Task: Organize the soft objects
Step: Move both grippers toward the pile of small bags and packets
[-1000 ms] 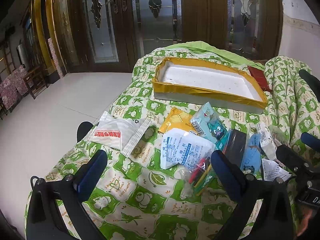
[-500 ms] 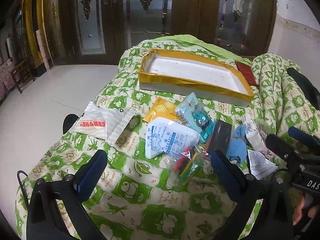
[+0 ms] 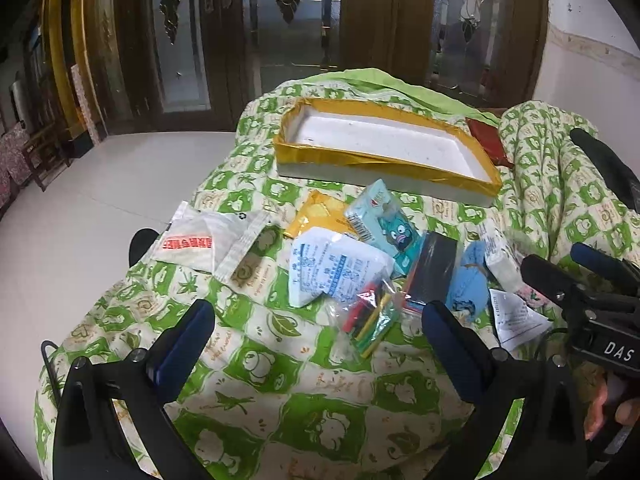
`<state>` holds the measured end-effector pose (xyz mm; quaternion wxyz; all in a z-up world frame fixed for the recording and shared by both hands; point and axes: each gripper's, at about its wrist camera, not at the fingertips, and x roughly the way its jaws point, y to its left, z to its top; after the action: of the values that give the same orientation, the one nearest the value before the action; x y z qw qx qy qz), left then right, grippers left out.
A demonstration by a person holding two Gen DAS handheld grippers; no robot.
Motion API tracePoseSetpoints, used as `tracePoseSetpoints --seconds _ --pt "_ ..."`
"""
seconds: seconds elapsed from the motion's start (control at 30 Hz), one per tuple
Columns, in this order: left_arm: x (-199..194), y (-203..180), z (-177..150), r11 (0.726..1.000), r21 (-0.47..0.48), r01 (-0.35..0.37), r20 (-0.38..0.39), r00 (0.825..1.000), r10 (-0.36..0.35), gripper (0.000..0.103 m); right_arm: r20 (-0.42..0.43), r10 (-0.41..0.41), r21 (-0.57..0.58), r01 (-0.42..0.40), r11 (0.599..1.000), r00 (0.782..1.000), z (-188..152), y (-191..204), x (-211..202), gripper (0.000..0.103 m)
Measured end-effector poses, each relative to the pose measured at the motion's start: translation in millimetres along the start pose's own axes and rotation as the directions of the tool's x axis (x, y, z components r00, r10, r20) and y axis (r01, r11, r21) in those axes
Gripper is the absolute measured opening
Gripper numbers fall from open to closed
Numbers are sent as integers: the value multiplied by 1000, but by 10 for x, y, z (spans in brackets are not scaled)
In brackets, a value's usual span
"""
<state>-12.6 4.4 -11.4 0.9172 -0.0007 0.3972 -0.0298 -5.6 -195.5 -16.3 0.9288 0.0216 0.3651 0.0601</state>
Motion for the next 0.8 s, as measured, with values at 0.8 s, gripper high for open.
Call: tracePoseSetpoints --seconds 0.8 --pt "285 -62 109 999 22 34 -100 994 -31 101 -79 34 17 -32 999 996 85 -145 99 103"
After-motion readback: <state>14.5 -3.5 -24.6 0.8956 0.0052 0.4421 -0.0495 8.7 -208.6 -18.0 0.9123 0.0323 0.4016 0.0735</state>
